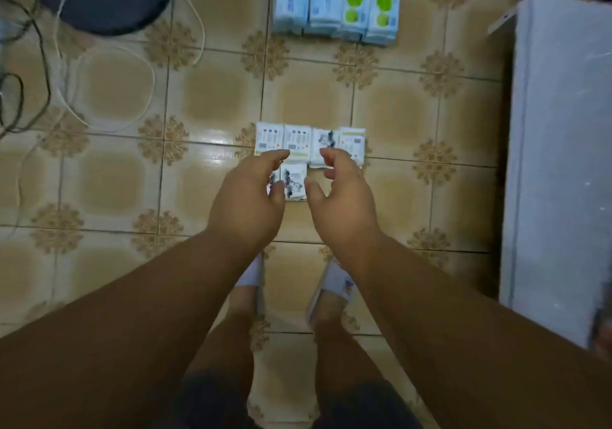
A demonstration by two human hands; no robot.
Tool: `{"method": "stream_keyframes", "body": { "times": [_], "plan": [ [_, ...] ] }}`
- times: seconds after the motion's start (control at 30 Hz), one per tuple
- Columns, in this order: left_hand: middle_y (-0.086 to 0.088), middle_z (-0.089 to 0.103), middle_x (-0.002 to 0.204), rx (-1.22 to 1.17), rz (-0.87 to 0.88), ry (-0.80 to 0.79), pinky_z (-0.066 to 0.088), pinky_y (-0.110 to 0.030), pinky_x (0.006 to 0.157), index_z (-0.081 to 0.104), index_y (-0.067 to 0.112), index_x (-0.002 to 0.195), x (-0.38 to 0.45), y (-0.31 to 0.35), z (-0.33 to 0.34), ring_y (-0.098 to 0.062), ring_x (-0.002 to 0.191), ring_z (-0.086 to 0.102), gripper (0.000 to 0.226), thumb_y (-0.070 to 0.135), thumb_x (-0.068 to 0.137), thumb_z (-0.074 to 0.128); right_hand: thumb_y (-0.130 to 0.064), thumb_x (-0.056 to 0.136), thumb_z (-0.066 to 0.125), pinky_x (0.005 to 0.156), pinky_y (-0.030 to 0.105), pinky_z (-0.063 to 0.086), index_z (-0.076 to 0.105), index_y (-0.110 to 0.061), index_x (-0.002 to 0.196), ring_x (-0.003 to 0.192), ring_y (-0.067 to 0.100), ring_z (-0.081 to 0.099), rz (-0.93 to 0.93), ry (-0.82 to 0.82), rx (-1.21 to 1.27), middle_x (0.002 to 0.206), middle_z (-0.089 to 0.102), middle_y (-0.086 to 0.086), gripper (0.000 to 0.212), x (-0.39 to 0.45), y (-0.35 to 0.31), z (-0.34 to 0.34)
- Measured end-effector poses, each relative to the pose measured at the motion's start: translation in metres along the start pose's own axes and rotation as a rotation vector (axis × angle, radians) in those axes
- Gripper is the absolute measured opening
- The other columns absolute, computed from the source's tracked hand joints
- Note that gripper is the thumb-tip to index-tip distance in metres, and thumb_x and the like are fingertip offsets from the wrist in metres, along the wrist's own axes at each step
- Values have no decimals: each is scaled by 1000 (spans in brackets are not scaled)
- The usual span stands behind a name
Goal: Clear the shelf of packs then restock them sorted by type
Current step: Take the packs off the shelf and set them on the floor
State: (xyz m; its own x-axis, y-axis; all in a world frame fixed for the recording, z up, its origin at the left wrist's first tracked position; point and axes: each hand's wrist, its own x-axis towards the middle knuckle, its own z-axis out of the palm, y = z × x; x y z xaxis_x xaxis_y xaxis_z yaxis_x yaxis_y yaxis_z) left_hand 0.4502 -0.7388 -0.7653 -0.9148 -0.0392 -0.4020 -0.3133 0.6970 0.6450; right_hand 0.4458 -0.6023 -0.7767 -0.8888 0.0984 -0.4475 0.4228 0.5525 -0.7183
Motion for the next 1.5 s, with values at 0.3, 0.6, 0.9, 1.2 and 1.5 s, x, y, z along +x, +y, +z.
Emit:
{"method": "stream_keyframes", "body": {
  "times": [0.3,0.6,0.9,1.2,1.5],
  "plan": [
    [14,63,117,-125,565,0,53,-38,88,56,34,130,-100,269,-180,-7,96,62,39,19,93,56,-17,93,62,97,30,50,50,-19,131,109,3,59,-187,539,157,121,58,-9,40,-164,-227,-250],
    [12,63,102,-322,1081,-73,54,-27,76,60,29,119,-256,454,-209,-2,85,60,27,20,94,58,-24,93,63,76,10,48,53,-33,114,93,-3,60,-231,1137,179,110,59,-16,25,-376,-266,-383],
    [14,63,101,-452,1383,-285,54,-30,78,58,33,111,-444,585,-144,-1,87,59,16,25,97,55,-23,91,66,73,11,46,55,-29,110,86,0,59,-173,1550,88,104,61,-11,23,-562,-211,-504],
    [17,61,102,-395,1468,-380,48,-17,69,56,33,118,-543,664,-59,1,84,58,20,30,99,53,-26,93,64,81,18,52,55,-31,118,96,1,59,-79,1629,54,112,58,-16,27,-641,-140,-587],
    [14,59,105,-228,1629,-556,45,-21,76,56,28,121,-578,781,39,-7,83,56,22,28,100,53,-26,94,63,85,27,53,55,-27,121,97,5,59,187,1774,-16,118,58,-8,28,-660,-74,-691]
  ]
}}
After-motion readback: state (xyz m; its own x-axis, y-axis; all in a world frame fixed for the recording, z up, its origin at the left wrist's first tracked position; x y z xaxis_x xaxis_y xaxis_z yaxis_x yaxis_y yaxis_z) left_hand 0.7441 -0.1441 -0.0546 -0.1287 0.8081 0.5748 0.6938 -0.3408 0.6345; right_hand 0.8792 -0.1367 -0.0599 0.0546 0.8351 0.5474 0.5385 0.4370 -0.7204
